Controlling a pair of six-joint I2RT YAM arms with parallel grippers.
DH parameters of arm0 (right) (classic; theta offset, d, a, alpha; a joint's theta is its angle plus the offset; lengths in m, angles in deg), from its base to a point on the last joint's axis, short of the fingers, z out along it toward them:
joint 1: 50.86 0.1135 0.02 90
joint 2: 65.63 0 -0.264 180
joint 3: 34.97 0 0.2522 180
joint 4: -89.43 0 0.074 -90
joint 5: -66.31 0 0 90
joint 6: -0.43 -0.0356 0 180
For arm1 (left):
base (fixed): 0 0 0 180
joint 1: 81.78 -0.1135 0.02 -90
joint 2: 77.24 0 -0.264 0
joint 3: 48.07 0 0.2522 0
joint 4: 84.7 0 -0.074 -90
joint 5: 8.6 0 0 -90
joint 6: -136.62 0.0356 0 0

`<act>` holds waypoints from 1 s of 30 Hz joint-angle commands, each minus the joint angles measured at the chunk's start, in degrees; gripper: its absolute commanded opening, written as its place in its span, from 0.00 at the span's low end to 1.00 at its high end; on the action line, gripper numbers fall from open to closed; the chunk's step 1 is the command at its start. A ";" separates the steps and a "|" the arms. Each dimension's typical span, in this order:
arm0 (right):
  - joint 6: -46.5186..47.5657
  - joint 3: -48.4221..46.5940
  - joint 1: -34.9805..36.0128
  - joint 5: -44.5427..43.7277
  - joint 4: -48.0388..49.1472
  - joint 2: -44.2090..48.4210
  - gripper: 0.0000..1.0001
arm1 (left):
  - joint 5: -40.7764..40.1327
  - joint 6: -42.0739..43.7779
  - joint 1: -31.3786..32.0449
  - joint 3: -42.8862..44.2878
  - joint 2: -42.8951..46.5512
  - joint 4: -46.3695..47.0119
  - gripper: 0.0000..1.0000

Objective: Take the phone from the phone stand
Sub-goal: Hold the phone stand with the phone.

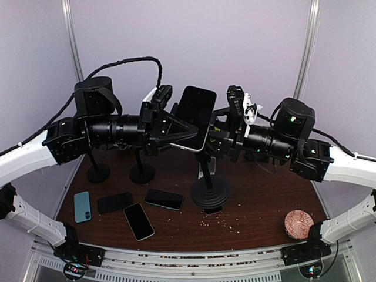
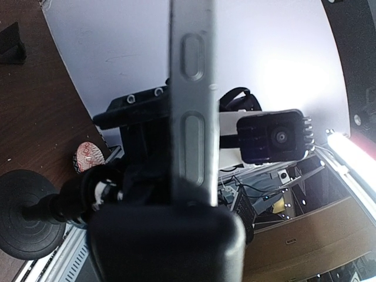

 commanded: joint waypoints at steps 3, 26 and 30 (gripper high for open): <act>-1.04 -4.19 1.77 4.10 4.28 0.41 0.42 | 1.30 1.09 0.26 0.91 2.28 10.76 0.00; -2.60 -2.10 4.38 -3.45 3.31 3.79 0.03 | 3.22 1.08 0.25 -0.23 0.71 11.62 0.00; -3.39 -2.15 4.36 -6.56 2.57 4.33 0.02 | 3.20 1.28 0.30 -0.48 0.70 11.47 0.00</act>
